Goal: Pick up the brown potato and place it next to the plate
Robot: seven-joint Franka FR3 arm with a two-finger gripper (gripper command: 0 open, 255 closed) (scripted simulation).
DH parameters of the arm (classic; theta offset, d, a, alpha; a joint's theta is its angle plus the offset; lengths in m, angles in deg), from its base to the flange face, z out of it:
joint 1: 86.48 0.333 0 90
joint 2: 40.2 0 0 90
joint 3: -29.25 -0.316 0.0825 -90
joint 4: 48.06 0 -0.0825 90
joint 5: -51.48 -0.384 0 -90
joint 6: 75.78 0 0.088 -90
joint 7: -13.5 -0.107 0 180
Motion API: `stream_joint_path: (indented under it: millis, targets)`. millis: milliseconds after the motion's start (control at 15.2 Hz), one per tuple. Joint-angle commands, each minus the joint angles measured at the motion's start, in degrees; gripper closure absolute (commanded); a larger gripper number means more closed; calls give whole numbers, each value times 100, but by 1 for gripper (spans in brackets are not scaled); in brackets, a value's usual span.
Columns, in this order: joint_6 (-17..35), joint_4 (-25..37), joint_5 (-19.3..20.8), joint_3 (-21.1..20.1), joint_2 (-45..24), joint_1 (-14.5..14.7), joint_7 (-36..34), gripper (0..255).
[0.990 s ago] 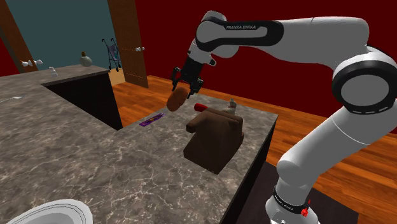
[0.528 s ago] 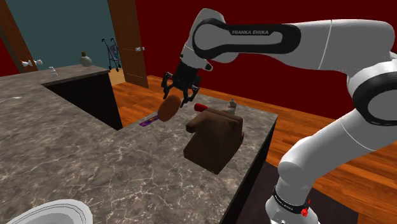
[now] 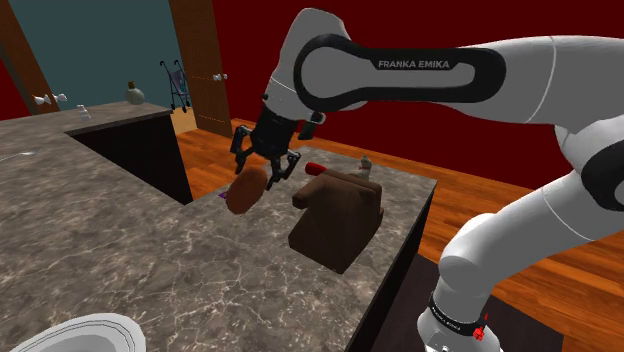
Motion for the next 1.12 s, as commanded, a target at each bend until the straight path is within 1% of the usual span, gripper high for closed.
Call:
stream_joint_path:
  millis: [0,330,594,858,1056]
  targets:
    - [56,71,2,-259,-8,37,-303,255]
    - [154,317,52,-910,-70,77,-1035,255]
    - [226,627,177,-1506,-223,18,-1657,255]
    - [283,1040,406,-2215,-470,-163,-2319,255]
    - [313,1419,675,-2868,-726,-416,-2857,255]
